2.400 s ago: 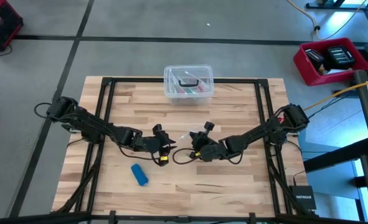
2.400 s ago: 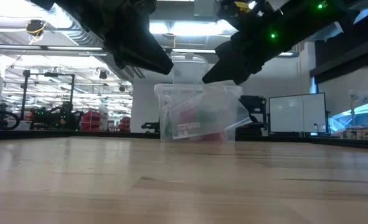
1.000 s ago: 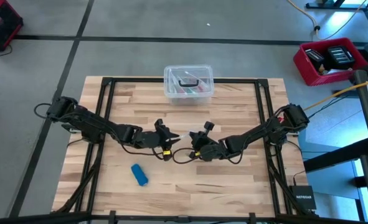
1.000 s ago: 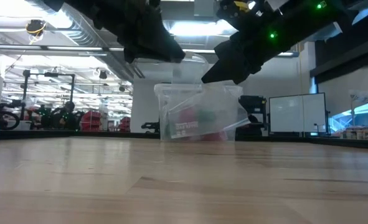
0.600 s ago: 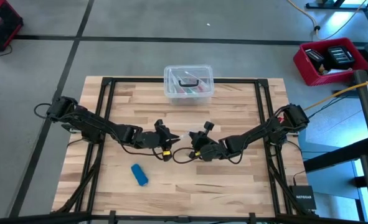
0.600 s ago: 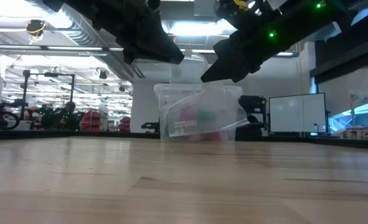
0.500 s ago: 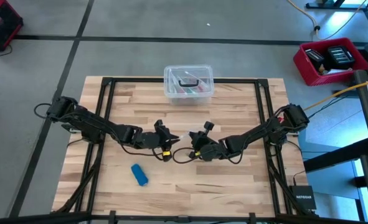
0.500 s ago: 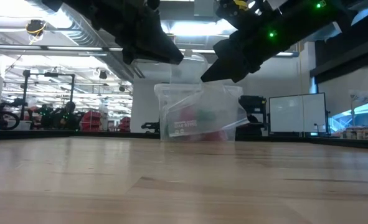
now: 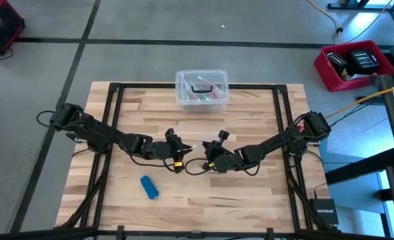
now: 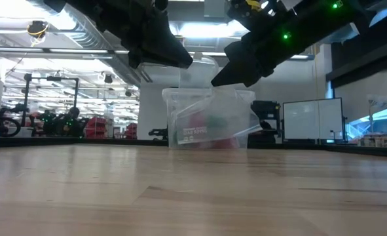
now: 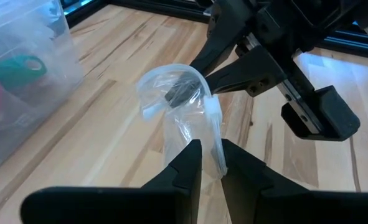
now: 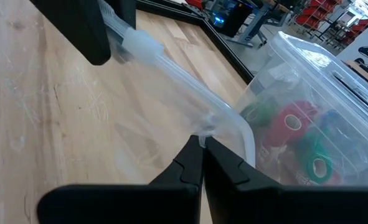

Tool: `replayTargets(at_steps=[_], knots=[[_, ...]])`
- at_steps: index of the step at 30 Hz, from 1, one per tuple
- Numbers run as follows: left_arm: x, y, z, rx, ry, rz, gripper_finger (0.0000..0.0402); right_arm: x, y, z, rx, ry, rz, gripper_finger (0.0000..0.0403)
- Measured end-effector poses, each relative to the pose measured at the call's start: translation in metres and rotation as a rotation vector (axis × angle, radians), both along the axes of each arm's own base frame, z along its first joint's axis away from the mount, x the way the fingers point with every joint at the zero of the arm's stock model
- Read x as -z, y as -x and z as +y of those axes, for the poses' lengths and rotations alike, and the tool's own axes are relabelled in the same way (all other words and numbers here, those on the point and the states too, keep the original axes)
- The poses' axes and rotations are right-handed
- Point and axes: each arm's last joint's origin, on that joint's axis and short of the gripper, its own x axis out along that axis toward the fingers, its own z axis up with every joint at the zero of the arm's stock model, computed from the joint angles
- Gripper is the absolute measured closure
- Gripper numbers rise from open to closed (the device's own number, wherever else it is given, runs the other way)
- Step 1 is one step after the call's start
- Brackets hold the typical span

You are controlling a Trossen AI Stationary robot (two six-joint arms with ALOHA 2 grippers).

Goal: Roll bandage
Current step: Open the transparent zip bag

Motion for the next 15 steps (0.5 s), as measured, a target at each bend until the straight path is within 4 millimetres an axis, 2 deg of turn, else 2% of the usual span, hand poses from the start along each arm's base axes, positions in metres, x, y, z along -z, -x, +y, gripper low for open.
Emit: replayTargets(at_steps=[7,15], knots=[[-0.0002,-0.0001,0.0000,-0.003,0.005,-0.004,0.0358,0.0000,0.0000,0.0000,0.000,0.000,0.000,0.0391],[-0.0002,-0.0001,0.0000,0.008,-0.016,0.003,0.0397,0.0006,-0.0005,0.0010,-0.034,-0.034,0.003,0.0391]])
